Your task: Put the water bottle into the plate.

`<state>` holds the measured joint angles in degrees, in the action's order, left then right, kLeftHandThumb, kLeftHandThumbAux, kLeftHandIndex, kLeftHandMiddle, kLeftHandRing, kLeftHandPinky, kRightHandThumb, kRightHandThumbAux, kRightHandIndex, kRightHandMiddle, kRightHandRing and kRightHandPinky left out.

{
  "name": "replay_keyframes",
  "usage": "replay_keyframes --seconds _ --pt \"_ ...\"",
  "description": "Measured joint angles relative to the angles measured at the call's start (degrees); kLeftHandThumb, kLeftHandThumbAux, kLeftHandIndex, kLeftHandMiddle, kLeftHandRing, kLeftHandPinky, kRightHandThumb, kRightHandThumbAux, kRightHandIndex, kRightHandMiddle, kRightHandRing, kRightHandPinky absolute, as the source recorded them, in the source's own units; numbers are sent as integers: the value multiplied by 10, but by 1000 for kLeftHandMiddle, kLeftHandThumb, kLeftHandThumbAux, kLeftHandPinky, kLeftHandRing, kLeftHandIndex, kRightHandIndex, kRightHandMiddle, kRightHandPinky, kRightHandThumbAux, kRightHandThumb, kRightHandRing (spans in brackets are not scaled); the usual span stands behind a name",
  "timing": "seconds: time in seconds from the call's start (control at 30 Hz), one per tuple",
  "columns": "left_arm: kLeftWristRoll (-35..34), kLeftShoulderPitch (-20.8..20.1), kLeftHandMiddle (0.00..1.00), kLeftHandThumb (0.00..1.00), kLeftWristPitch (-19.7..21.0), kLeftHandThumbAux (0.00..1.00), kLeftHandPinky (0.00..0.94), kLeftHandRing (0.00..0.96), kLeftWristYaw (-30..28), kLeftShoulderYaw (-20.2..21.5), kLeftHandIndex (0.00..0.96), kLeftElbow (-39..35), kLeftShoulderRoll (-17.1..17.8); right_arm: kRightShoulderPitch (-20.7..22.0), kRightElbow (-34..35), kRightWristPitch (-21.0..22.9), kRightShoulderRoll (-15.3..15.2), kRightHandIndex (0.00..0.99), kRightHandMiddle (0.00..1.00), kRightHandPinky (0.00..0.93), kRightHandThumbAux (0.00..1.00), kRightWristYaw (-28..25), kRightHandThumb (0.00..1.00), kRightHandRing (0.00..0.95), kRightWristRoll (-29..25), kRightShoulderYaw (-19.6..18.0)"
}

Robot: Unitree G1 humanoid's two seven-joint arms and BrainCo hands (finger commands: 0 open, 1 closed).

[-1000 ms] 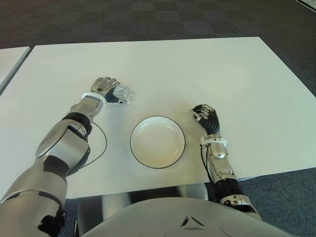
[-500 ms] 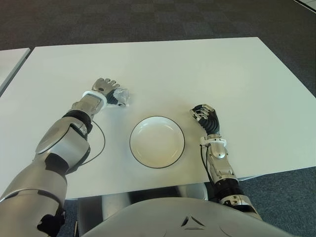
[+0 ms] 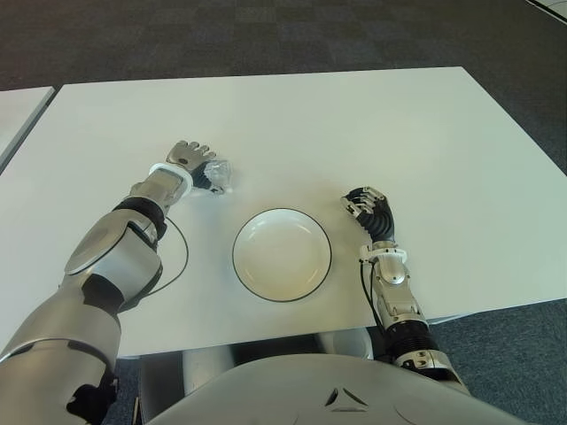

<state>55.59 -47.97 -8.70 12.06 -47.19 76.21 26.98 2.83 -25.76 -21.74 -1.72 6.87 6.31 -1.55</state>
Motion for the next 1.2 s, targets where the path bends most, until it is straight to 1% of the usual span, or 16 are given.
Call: replay_keyframes --seconds 0.1,0.17,0.2,0.23,0.27,0.3,0.37,0.43,0.47,0.6,0.63,0.67,0.73,0.87,0.97,1.2 --pt "-5 0 13 618 -2 411 54 5 0 3 0 2 0 0 0 0 0 426 479 476 733 -1 703 471 0 0" --pt "-6 0 54 633 -4 431 134 57 0 6 8 3 0 0 0 0 0 426 479 476 732 -1 703 471 0 0" --pt "-8 1 85 643 -4 439 187 101 0 9 21 4 0 0 0 0 0 426 479 475 732 -2 703 471 0 0" --pt "-11 1 126 657 -4 452 243 152 0 12 52 4 0 0 1 0 0 426 480 475 732 -2 703 472 0 -1" --pt "-13 1 140 661 -4 457 263 171 0 13 64 4 0 0 1 0 0 426 480 475 732 -2 704 472 -1 -1" --pt "-17 2 172 671 -4 465 296 205 0 16 100 5 0 0 1 0 0 426 480 475 732 -2 704 472 -1 -1" --pt "-23 3 217 684 -5 473 333 247 0 20 158 5 0 0 2 0 1 426 481 475 732 -2 704 472 -1 -1" --pt "-34 6 306 710 -6 481 392 324 0 29 270 5 0 0 3 0 1 426 481 474 732 -2 704 472 -1 -2" --pt "-40 8 342 721 -8 483 416 356 0 35 310 5 0 0 3 0 1 426 481 474 732 -2 704 472 -1 -2" --pt "-64 16 426 745 -17 492 472 433 0 57 377 5 0 0 3 0 3 427 482 473 731 -5 705 471 -4 -3" --pt "-69 17 455 778 -20 556 501 478 0 60 378 5 0 0 3 0 3 427 481 473 731 -5 705 470 -5 -3" --pt "-76 19 465 789 -23 579 512 494 0 67 378 5 0 0 3 0 3 427 481 473 731 -6 705 470 -6 -3" --pt "-86 22 505 819 -29 632 571 574 0 79 380 5 1 0 3 0 4 427 480 472 731 -6 704 469 -7 -3" --pt "-112 32 542 840 -37 658 682 671 0 105 393 5 1 0 3 0 4 427 480 470 731 -6 704 467 -8 -4" --pt "-124 39 551 845 -38 662 728 707 0 117 399 5 1 0 3 0 4 427 480 472 731 -6 704 467 -8 -4" --pt "-150 46 553 850 -40 664 780 759 0 146 404 5 3 0 3 0 4 427 481 479 732 -5 704 470 -8 -4"
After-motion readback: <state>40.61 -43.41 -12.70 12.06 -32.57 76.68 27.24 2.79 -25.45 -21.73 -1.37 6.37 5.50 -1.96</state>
